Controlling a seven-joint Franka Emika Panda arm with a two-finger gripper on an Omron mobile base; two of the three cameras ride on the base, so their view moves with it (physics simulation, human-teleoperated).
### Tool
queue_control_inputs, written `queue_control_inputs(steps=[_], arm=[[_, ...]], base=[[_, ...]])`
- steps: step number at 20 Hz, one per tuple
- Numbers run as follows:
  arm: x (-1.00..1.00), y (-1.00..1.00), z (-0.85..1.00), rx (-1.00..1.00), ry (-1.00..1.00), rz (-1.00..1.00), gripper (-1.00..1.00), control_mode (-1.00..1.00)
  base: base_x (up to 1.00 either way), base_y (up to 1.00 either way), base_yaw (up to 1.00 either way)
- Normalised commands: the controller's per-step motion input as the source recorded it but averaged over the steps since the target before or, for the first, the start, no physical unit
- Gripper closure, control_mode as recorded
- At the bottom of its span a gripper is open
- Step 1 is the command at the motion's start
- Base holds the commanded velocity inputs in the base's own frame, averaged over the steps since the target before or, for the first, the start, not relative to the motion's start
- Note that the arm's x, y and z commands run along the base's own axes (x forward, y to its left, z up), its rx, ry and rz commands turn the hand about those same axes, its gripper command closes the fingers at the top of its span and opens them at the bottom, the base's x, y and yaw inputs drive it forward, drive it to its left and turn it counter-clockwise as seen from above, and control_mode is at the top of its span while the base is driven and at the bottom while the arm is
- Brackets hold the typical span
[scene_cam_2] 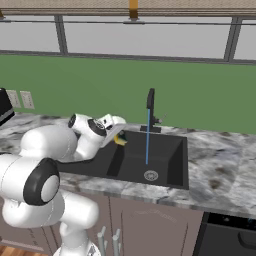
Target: Soak the sponge with water for a few seconds and then drop it inside the sink.
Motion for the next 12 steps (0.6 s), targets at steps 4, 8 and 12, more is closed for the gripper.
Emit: queue_control_inputs(steps=[4,8,12], arm=[[0.04,-0.01,0.00,-0.14,-0.13,-0.09,1.00,-1.00],[0.02,-0.04,0.02,-0.11,-0.07,-0.08,1.00,-1.00],[0.00,-0.15,0.10,0.00,0.00,-0.08,1.00,-1.00]], base=[[0.00,0.00,0.00],[0.00,0.00,0.00],[0.00,0.00,0.00]])
